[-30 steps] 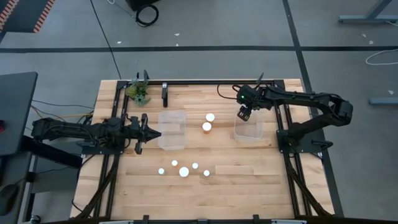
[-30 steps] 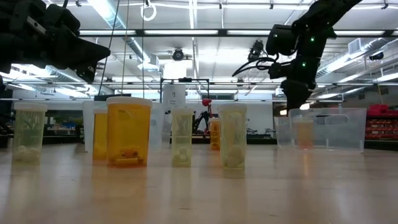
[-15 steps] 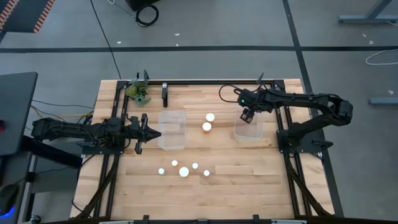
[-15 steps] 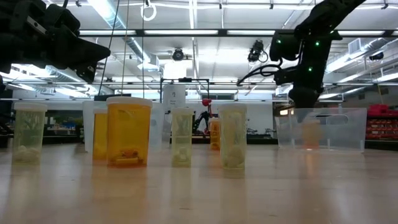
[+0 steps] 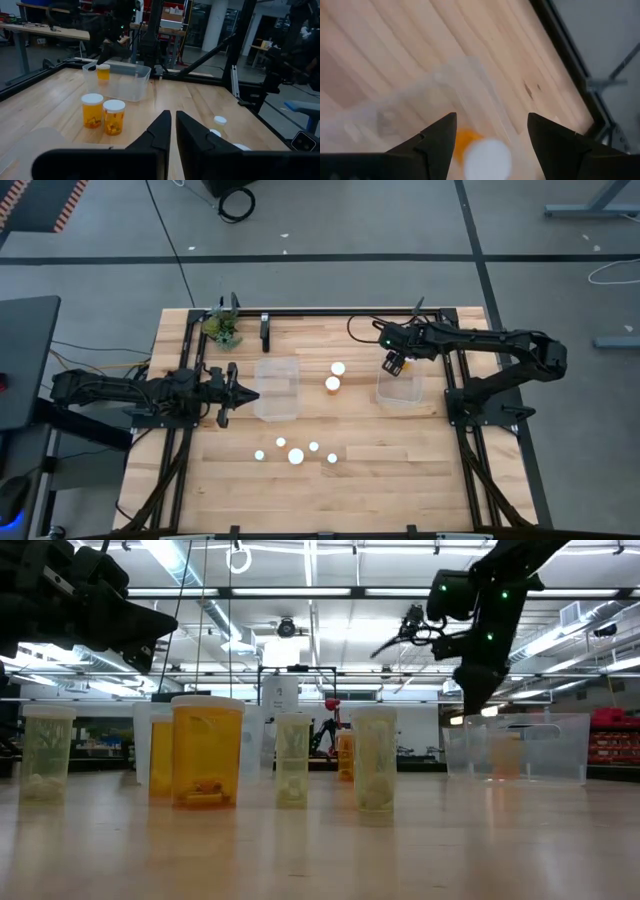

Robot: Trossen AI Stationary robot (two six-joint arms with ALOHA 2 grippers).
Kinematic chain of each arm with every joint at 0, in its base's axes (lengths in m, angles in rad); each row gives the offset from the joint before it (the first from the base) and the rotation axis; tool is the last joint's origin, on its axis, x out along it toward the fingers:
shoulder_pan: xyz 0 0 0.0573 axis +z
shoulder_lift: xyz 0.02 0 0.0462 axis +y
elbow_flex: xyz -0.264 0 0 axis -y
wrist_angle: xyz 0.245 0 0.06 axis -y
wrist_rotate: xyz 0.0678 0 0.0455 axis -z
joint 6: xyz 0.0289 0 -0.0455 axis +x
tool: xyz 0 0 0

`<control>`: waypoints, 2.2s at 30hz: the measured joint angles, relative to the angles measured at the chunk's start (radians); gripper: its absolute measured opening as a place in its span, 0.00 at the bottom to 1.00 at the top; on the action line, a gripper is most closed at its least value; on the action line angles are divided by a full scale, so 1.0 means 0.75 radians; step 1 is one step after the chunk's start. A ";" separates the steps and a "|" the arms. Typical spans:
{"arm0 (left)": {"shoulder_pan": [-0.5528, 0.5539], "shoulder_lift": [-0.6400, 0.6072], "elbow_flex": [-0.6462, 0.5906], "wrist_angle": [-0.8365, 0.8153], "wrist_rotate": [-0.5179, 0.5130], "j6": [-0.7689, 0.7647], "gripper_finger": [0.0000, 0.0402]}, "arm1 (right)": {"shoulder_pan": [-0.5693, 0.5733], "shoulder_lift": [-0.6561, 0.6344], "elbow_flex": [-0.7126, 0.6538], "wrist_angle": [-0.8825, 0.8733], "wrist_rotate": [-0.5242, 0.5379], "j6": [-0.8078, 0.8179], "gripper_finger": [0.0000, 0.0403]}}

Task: Pick and place medicine bottles into bin by pill shape (circle, oval)
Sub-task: Put the large orange pill bottle into the right transparent bin

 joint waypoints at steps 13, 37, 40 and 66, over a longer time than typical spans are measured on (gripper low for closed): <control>0.000 0.000 0.000 0.000 0.000 0.000 0.07 | 0.099 0.288 0.145 0.166 -0.178 -0.043 0.62; 0.001 0.000 0.000 0.000 0.000 0.000 0.09 | 0.341 0.556 0.483 0.448 -0.471 -0.361 0.62; 0.001 0.001 0.000 0.000 0.000 0.000 0.08 | 0.389 0.594 0.483 0.466 -0.472 -0.407 0.63; 0.000 0.000 0.000 -0.003 0.000 0.000 0.07 | 0.405 0.880 0.871 0.031 -0.461 -0.681 0.76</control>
